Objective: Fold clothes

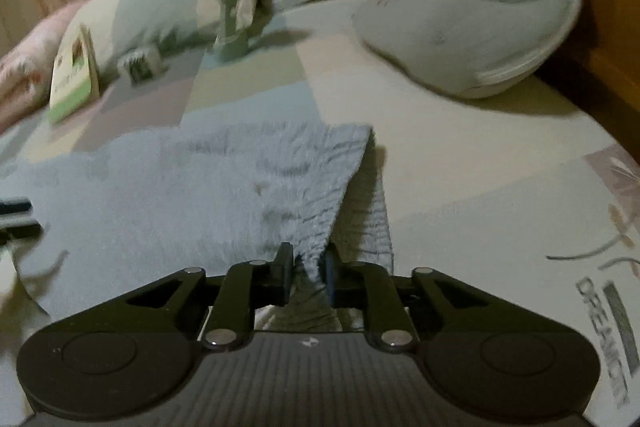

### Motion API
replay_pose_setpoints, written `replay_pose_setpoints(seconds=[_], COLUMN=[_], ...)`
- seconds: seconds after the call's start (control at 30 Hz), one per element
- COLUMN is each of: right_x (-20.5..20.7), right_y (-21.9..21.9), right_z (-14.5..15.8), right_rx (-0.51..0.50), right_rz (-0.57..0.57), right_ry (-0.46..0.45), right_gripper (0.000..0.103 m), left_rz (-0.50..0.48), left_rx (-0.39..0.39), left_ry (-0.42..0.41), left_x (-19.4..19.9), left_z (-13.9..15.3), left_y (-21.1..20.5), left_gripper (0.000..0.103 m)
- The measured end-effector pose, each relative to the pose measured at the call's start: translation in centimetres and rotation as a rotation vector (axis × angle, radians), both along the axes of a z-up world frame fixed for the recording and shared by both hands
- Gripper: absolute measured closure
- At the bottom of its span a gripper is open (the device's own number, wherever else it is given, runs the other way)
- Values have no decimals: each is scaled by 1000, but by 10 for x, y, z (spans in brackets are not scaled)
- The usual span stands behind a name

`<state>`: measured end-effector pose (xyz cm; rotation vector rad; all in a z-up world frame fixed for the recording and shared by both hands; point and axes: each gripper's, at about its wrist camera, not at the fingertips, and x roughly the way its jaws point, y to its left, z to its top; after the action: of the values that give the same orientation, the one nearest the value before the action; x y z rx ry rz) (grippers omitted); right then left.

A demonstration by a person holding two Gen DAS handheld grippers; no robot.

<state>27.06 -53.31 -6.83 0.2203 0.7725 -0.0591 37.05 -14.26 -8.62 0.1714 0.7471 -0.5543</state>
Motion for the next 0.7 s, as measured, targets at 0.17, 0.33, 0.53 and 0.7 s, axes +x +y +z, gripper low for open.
replay_pose_setpoints(seconds=[0.17, 0.33, 0.53, 0.7], right_x=[-39, -67, -91, -69], right_y=[35, 57, 54, 79], right_z=[19, -18, -22, 5], right_rx=[-48, -131, -165, -160], right_rz=[94, 123, 84, 139], right_ry=[-22, 116, 145, 84], right_gripper=[63, 62, 65, 56], left_rz=[27, 26, 55, 74], left_rx=[47, 138, 187, 201], left_ry=[4, 4, 12, -51], left_x=[3, 5, 12, 7], left_z=[-5, -16, -22, -6], left_y=[1, -5, 1, 11], left_gripper=[20, 20, 14, 14])
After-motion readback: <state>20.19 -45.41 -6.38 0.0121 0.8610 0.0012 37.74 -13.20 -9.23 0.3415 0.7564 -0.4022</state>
